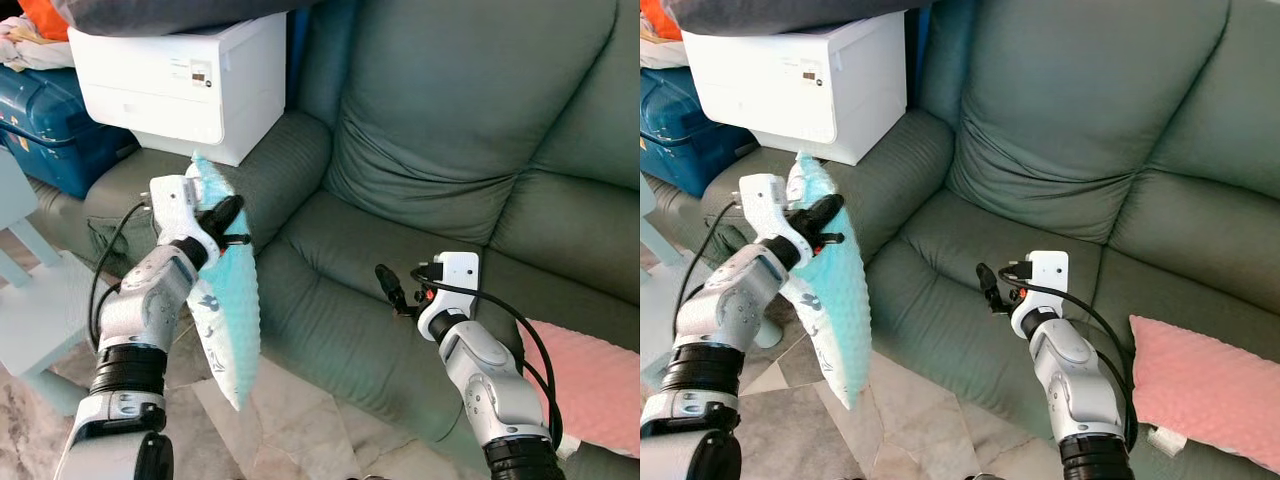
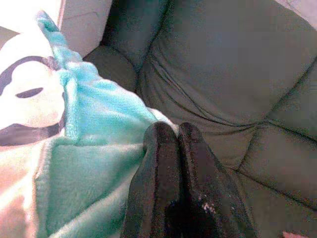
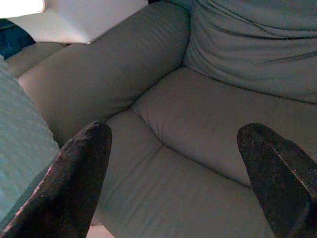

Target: Move the pillow to the sofa

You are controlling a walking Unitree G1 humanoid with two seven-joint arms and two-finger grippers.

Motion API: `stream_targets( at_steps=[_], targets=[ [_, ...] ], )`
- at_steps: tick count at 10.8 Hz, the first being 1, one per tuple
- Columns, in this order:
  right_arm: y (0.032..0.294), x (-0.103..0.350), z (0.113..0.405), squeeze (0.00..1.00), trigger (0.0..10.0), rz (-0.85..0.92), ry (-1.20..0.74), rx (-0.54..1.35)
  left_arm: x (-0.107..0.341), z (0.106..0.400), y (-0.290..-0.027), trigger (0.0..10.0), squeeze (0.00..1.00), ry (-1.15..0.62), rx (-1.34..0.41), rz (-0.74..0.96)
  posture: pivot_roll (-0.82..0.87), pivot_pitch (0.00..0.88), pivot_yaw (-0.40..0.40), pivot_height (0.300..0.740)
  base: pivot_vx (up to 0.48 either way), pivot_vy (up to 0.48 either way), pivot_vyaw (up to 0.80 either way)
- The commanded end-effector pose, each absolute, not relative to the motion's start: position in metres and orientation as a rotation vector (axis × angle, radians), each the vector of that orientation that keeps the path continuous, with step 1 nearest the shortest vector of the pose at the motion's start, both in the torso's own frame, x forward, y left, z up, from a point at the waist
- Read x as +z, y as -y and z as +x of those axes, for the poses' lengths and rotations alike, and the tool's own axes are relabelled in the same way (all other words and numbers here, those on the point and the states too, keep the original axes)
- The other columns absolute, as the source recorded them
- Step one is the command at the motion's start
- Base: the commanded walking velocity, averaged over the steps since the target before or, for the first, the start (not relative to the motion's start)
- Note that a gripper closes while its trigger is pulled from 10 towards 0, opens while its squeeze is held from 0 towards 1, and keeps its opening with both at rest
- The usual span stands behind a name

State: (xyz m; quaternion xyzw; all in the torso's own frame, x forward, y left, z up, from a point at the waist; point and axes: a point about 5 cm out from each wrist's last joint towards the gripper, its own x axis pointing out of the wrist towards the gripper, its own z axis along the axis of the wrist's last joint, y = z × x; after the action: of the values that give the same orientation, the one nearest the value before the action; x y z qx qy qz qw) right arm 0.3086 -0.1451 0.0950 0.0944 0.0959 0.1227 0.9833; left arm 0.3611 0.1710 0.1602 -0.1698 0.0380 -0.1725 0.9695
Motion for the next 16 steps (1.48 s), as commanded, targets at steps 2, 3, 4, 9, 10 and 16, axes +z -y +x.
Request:
stream_targets(
  at_steps=[2,3,4,9,10,16],
  targets=[
    [0.148,0.095,0.309,0.0,10.0,0.18,-0.194,0.227,0.167,0.359,-0.169,10.0,0.0,-0.062,-0.377,-0.329,-0.19,0.112,-0.021,0.74,0.0,0.48,0.0],
    [0.148,0.094,0.309,0.0,10.0,0.178,-0.196,0.225,0.166,0.358,-0.167,10.0,0.0,-0.066,-0.391,-0.326,-0.19,0.113,-0.021,0.74,0.0,0.48,0.0],
    [0.148,0.094,0.309,0.0,10.0,0.177,-0.197,0.224,0.166,0.358,-0.166,10.0,0.0,-0.072,-0.398,-0.328,-0.19,0.113,-0.021,0.74,0.0,0.48,0.0],
    [0.15,0.093,0.309,0.0,10.0,0.165,-0.202,0.205,0.163,0.355,-0.158,10.0,0.0,-0.087,-0.43,-0.326,-0.2,0.114,-0.02,0.74,0.0,0.288,0.0],
    [0.151,0.093,0.309,0.0,10.0,0.165,-0.203,0.201,0.162,0.355,-0.156,10.0,0.0,-0.089,-0.435,-0.332,-0.2,0.115,-0.021,0.74,0.0,0.0,0.0],
    [0.151,0.092,0.311,0.0,10.0,0.157,-0.214,0.197,0.164,0.354,-0.149,10.0,0.0,-0.072,-0.453,-0.323,-0.2,0.111,-0.022,0.74,0.0,0.0,-0.62]
  ],
)
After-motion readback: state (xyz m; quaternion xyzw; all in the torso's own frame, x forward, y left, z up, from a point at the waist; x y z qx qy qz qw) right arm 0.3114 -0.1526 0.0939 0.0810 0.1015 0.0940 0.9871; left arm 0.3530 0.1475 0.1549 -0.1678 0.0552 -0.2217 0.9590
